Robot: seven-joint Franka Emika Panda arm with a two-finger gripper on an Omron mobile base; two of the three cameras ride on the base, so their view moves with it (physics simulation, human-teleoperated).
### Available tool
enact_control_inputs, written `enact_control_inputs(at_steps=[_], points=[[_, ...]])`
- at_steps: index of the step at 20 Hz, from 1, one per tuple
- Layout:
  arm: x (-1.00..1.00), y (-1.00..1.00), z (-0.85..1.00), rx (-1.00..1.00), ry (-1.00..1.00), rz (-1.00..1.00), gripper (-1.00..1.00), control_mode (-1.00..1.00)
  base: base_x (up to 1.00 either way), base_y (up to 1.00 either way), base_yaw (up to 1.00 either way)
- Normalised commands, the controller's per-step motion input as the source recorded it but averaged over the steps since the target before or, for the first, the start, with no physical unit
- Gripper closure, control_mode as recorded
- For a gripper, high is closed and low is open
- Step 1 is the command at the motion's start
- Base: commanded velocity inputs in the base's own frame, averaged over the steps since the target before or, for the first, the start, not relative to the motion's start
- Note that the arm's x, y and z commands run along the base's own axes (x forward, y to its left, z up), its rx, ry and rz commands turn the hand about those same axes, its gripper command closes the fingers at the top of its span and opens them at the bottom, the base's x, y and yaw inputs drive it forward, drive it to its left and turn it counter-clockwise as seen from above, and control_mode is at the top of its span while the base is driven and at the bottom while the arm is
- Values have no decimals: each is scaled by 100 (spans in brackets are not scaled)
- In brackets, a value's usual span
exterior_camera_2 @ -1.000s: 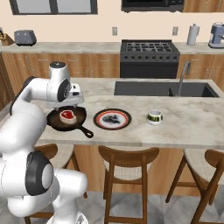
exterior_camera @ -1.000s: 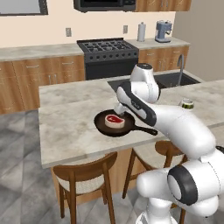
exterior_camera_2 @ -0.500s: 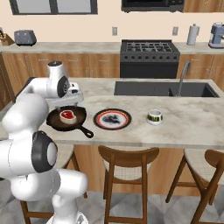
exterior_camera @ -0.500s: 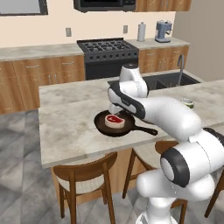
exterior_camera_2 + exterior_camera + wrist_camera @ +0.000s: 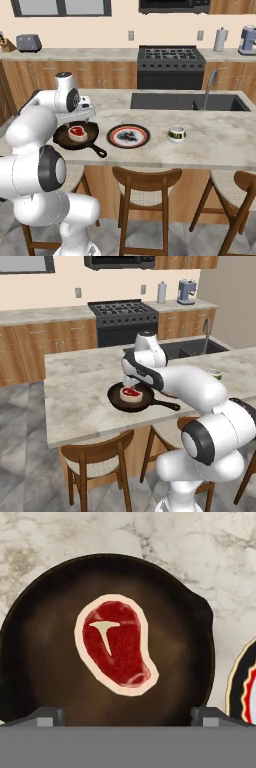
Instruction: Pick up the pan with the steak in it and place it on the dining table. Then place the steak on the plate.
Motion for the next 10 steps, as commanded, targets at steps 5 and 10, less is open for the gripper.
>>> enact_control_inputs(at_steps=[5,10], points=[[0,0,-22,6,0,1,-100,-100,0,0,0],[0,0,-20,3,0,4,-100,-100,0,0,0]])
